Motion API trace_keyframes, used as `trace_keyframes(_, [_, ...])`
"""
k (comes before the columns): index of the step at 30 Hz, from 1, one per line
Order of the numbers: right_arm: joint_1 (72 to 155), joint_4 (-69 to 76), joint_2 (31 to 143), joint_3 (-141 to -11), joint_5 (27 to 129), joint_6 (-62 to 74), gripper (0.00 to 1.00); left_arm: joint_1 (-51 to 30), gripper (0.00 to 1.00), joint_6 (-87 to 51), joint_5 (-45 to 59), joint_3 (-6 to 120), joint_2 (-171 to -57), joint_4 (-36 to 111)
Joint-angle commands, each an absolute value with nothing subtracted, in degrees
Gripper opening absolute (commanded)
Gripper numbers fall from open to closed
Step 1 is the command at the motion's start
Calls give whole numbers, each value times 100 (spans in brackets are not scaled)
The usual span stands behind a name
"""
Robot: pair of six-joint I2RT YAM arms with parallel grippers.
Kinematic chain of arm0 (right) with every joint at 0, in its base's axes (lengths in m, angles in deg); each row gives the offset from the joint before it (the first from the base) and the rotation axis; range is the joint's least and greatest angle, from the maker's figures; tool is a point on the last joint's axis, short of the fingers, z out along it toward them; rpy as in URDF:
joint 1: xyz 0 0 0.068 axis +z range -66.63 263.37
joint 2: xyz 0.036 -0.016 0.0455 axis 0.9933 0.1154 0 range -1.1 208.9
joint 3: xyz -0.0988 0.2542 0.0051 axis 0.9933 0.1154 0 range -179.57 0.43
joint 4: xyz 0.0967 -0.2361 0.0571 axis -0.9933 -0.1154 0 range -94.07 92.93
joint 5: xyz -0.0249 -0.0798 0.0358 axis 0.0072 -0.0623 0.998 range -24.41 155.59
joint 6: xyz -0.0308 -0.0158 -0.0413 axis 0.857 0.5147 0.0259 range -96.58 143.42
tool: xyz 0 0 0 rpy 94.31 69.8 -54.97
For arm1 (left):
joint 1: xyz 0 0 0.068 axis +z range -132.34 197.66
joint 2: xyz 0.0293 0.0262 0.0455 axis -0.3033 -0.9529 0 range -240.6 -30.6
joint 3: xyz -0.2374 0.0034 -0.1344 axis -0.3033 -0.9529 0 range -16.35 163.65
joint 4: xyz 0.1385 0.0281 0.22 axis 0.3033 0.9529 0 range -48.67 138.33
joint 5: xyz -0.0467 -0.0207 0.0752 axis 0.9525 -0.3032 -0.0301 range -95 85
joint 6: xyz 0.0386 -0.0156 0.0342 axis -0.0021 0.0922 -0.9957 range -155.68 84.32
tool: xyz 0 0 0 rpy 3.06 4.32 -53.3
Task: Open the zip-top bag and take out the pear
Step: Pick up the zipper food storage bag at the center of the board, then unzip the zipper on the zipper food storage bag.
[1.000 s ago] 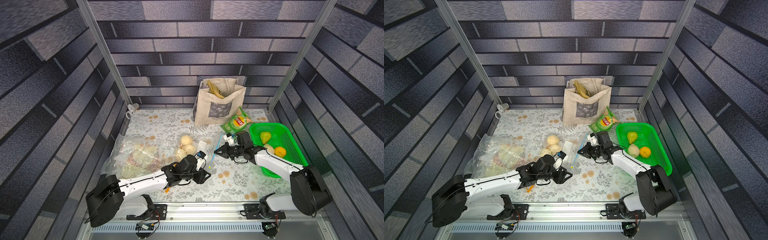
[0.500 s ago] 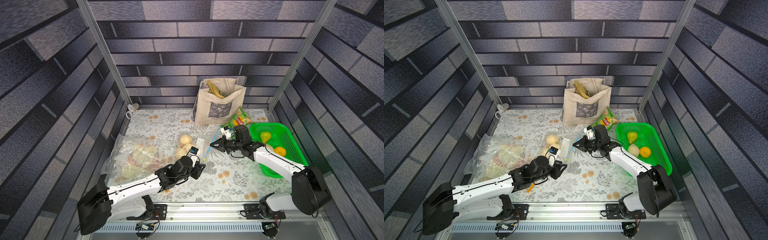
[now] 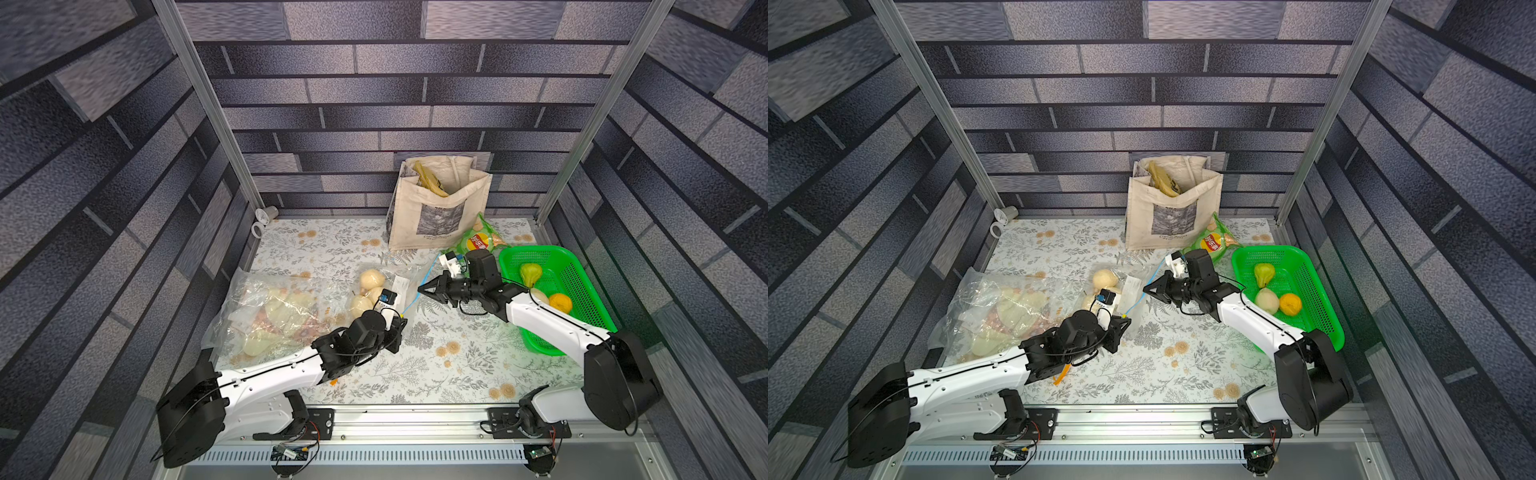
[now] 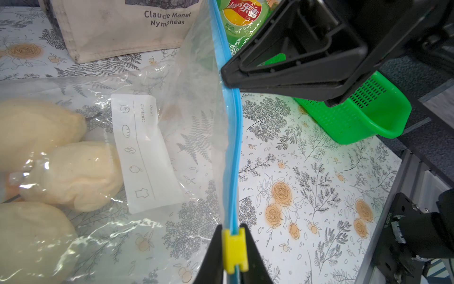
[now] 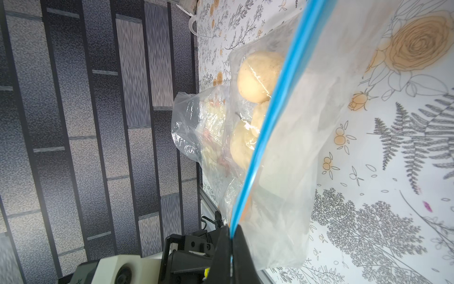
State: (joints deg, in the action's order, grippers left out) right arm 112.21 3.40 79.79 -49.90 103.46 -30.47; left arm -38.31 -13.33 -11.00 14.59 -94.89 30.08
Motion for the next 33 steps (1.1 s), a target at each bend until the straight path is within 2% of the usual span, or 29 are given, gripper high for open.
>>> trace_keyframes(1, [11280,-98,7987,-5309,10373,-2565,28,-3838,0,-1670,-837,1632,-9398,2966])
trace_keyframes(5, [11264,-1805,7876,-6006,10061,-675,61,-3667,0,-2364,-300,1844,-9154,3690])
trace_keyframes(7, [11264,-2447,7789,-6451,9936,146,66,-3482,0,-2757,23,1988,-8998,4142])
trace_keyframes(13, [11264,-3438,7435,-7100,9718,1698,65,-2617,0,-3885,1198,2588,-8724,5558])
trace_keyframes(19, [11264,-2923,7036,-7137,9212,2731,64,-1859,0,-5361,1670,4001,-9163,7408])
trace_keyframes(24, [11264,-2731,7001,-7521,8544,3052,67,-1254,0,-5867,1890,4885,-9256,7613])
trace_keyframes(29, [11260,-2903,7292,-8125,8178,3107,68,-988,0,-7169,2035,5361,-9354,7774])
trace_keyframes(33, [11256,-2747,7374,-8299,7896,3027,68,-704,0,-7734,2687,5641,-9274,7646])
